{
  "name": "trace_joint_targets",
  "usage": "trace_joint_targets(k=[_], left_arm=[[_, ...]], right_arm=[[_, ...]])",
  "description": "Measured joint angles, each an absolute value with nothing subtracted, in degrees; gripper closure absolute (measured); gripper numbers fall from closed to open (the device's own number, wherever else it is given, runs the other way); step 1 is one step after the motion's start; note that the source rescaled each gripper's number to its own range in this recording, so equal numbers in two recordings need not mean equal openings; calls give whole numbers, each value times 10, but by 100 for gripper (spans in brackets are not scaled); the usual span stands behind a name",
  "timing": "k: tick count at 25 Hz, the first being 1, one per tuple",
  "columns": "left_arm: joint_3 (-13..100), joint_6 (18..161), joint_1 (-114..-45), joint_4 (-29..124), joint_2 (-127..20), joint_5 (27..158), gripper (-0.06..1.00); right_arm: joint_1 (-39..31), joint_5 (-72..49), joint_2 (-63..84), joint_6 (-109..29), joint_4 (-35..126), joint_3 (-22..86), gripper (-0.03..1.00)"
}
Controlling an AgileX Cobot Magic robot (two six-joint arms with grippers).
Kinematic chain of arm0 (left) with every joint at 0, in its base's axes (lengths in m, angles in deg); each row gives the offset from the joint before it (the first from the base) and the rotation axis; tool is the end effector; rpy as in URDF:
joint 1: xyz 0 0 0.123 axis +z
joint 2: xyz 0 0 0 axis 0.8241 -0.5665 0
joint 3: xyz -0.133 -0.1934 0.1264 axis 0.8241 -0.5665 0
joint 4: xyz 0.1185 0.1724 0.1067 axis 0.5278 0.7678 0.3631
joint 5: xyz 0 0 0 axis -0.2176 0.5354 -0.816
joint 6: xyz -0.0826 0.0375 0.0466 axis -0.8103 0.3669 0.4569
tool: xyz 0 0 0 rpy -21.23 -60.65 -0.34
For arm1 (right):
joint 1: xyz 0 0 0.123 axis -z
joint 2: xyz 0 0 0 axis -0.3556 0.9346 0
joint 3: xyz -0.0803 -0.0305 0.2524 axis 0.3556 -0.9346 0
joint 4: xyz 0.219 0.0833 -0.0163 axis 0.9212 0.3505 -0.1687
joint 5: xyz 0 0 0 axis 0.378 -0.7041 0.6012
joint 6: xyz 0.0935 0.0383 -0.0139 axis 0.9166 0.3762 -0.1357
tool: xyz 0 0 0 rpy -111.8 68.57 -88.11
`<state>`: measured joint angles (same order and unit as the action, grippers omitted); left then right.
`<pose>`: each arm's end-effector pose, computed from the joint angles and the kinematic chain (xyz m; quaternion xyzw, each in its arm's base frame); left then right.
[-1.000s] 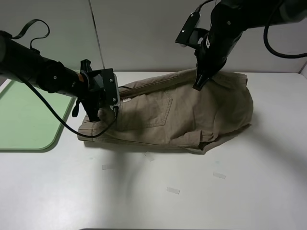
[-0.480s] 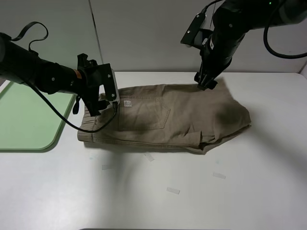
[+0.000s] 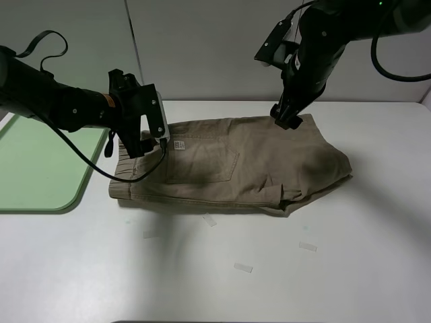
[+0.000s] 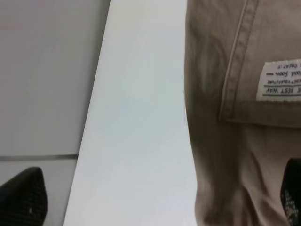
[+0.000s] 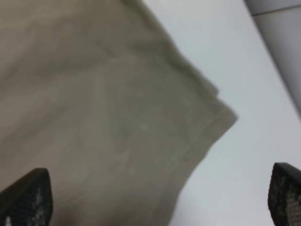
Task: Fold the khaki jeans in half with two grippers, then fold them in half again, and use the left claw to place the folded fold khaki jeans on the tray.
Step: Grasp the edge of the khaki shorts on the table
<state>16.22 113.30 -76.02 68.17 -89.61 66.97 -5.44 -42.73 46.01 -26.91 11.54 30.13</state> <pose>0.3493 -0.1357 0.1370 0.5961 0.6302 0.1690 0.4680 0.3601 0.1454 0.1932 -0.4241 0.8642 -0.1471 0.2271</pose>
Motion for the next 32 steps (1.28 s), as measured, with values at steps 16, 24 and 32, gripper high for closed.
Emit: trace_joint_targets(k=[16,24,32], left_arm=[[162,986,-760,633,-703,1028,-6],[162,789,-760,624,-550,1222,-6],[162,660,-760,624,-377,1360,-6]], right_arm=[[-54,-616,337,-268,357,301,-3],[-54,-701,312,-267,444,301,-3],[-54,-718,312,-246,455,301,-3]])
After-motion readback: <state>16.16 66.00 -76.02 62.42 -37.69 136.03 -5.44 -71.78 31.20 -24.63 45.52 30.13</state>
